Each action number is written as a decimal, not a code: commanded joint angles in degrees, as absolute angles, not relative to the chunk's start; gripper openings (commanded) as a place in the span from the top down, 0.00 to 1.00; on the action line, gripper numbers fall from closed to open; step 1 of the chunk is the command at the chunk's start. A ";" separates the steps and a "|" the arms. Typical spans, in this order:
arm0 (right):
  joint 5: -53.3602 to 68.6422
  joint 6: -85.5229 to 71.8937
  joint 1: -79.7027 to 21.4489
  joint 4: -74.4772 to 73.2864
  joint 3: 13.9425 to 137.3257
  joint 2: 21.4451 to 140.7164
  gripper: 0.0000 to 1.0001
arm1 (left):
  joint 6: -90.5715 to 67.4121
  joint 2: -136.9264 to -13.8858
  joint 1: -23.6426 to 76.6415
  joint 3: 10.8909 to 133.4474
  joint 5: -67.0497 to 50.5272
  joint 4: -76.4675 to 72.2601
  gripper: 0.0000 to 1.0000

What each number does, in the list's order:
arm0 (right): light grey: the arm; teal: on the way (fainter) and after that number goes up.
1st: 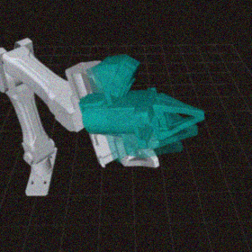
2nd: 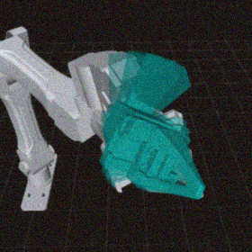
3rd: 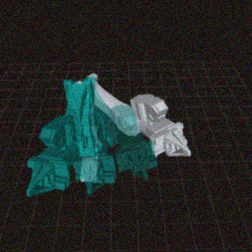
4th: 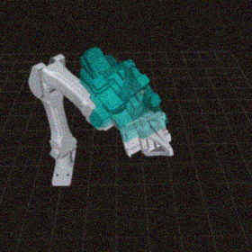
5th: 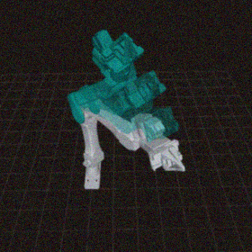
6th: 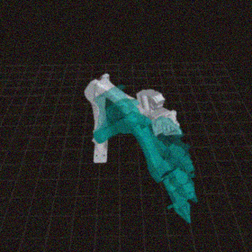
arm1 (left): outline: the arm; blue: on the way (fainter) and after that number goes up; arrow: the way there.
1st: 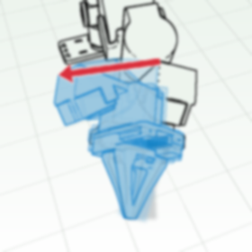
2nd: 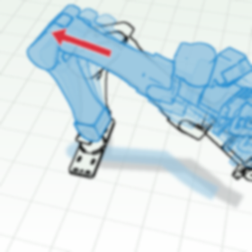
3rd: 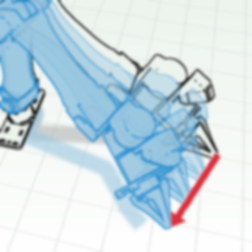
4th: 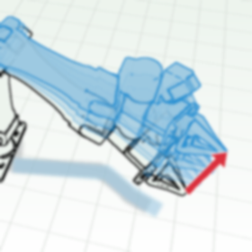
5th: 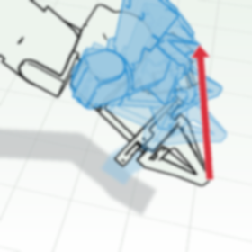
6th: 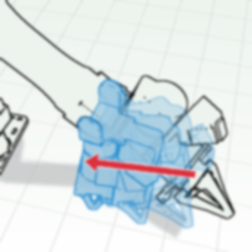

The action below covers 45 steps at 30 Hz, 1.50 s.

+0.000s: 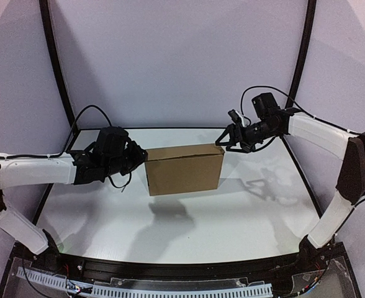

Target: Fold the paper box

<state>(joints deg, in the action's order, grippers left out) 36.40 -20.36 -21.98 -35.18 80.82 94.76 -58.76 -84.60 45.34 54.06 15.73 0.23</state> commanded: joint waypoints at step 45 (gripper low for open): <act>42.33 -20.10 -20.03 -30.07 71.48 94.29 0.89 | -47.93 -85.97 46.23 59.01 9.74 20.20 0.62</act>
